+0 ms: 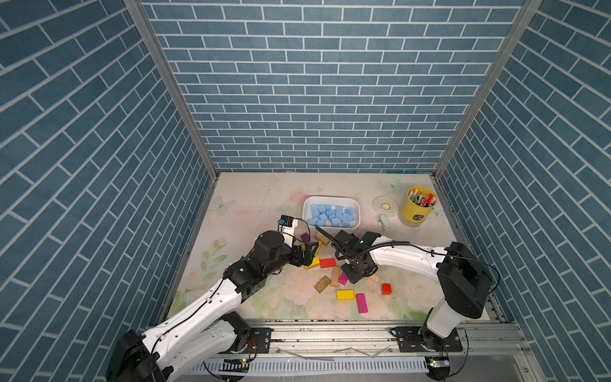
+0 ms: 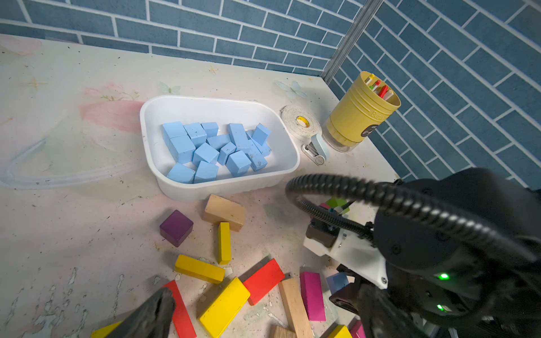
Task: Pick out the blue building blocks
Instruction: Pick up the building block from the center of the board, then place the building block in the storage box.
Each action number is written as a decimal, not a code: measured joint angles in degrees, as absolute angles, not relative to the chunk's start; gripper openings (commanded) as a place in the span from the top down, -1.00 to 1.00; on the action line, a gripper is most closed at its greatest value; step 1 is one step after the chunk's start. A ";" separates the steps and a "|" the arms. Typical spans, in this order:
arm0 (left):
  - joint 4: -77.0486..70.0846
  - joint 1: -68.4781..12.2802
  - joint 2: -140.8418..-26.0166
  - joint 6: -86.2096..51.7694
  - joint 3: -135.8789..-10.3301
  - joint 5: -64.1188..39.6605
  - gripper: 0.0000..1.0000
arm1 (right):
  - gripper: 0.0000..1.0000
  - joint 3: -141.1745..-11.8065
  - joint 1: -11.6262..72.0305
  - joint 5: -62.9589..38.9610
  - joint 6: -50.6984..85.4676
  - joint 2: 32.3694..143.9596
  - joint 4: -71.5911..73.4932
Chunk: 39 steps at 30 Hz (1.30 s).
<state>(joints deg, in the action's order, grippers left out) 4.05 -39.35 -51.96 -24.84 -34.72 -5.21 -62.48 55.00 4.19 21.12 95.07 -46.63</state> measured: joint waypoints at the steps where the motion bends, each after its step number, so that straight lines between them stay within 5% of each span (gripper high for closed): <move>1: 4.05 -39.35 -51.70 -24.84 -34.68 -5.10 -0.99 | 0.29 -62.94 54.96 4.34 21.12 94.39 -46.78; 16: 5.48 -39.33 -47.79 -24.99 -33.80 -3.38 -0.99 | 0.33 -80.73 45.32 4.08 20.51 96.44 -50.41; 39: 8.19 -39.33 -44.36 -24.73 -33.12 -1.78 -0.99 | 0.26 -133.84 37.71 1.21 16.08 137.45 -63.48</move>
<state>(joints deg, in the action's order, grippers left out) 8.19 -39.33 -44.36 -24.73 -33.12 -1.78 -133.84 37.71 1.21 16.08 137.45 -63.48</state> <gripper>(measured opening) 0.995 0.429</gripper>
